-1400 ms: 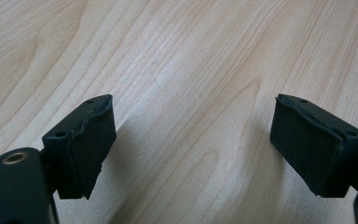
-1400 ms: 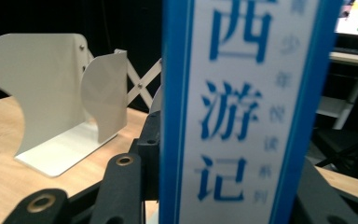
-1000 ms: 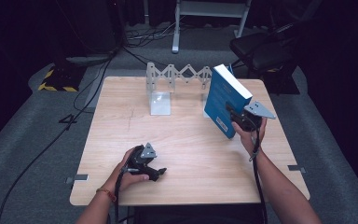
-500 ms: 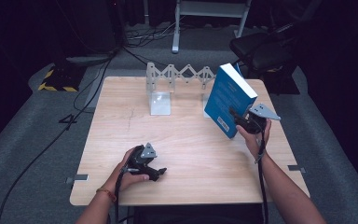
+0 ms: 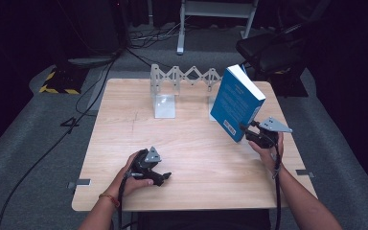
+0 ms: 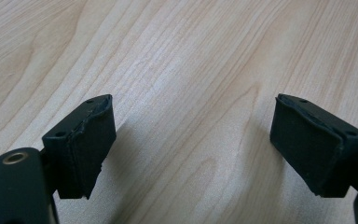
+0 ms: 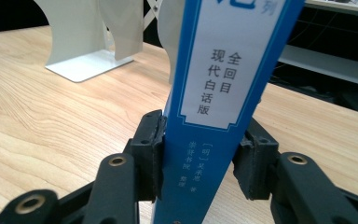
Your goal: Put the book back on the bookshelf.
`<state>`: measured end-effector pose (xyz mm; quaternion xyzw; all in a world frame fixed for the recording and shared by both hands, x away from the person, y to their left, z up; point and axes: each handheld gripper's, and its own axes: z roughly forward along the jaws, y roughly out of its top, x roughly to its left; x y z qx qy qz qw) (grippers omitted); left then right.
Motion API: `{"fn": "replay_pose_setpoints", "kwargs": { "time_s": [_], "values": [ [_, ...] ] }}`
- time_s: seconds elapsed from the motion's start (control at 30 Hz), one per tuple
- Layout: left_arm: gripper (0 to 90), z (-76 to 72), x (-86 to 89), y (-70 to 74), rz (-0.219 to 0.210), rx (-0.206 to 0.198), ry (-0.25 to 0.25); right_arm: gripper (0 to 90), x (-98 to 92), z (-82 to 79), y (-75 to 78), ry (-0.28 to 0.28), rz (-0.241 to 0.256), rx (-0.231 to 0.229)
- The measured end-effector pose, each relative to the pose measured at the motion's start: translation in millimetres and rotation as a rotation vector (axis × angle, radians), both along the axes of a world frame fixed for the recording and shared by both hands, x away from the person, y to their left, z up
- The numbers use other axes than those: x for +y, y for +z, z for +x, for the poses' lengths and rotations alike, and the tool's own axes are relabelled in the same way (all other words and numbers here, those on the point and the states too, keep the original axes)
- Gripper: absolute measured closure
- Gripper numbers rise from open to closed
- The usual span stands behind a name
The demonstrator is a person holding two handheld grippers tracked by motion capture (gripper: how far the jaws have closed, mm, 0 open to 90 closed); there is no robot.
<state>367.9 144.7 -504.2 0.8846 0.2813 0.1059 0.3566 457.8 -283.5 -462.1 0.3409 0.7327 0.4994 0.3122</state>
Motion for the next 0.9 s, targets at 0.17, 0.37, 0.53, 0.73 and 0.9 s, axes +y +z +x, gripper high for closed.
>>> {"fn": "replay_pose_setpoints", "kwargs": {
  "time_s": [0.17,0.37,0.53,0.73,0.9],
  "values": [
    [14.7,0.1,0.1,0.0,0.0,0.002,0.0,60.3,2.6,4.5,-0.3,-0.028,0.007,0.006],
    [14.6,0.6,-0.6,0.0,0.0,0.003,-0.007,61.1,18.9,13.5,-0.6,-0.1,0.008,-0.008],
    [14.6,0.7,-0.5,0.1,0.0,0.003,-0.007,61.3,28.9,17.9,-0.5,-0.123,0.004,-0.015],
    [14.6,1.2,-1.1,0.1,0.0,0.003,-0.01,61.7,36.3,25.9,-0.3,-0.148,0.022,-0.007],
    [14.6,1.2,-1.4,0.1,0.001,0.002,-0.011,61.7,38.8,27.1,0.1,-0.172,0.029,-0.003]
  ]
}}
